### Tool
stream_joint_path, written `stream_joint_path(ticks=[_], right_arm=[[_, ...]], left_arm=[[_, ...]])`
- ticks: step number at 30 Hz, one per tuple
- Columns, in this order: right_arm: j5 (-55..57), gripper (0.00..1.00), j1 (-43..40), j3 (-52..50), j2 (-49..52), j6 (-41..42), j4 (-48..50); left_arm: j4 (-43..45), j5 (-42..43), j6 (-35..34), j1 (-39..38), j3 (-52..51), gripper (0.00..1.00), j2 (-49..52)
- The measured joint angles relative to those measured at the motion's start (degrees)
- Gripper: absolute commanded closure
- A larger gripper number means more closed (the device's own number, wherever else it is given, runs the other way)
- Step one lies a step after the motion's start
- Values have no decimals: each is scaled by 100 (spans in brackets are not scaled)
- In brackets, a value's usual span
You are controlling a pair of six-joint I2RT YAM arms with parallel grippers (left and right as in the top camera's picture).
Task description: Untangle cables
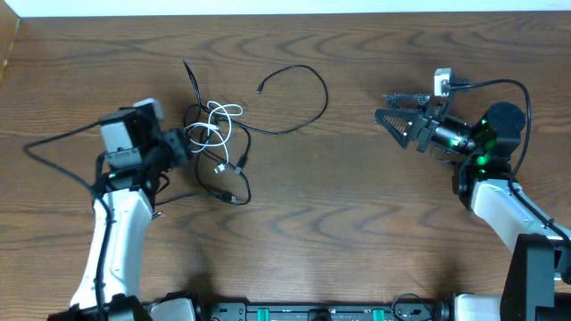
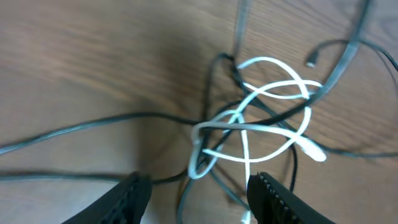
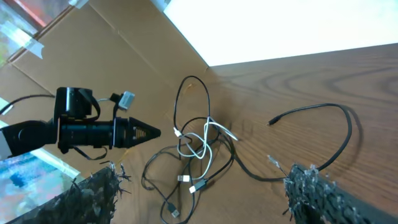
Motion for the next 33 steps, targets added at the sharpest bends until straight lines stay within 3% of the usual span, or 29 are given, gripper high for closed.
stream_joint_path(ticks=[8,20,33], right_arm=[[90,15,20,0,0,-90,-2],[109,14,20,0,0,-133,-20],[146,14,20,0,0,-138,-22]], left_arm=[[282,17,507,-595,0,46,514],[457,33,621,-1130,0,46,885],[1843,35,651,-1698,2,45,1797]])
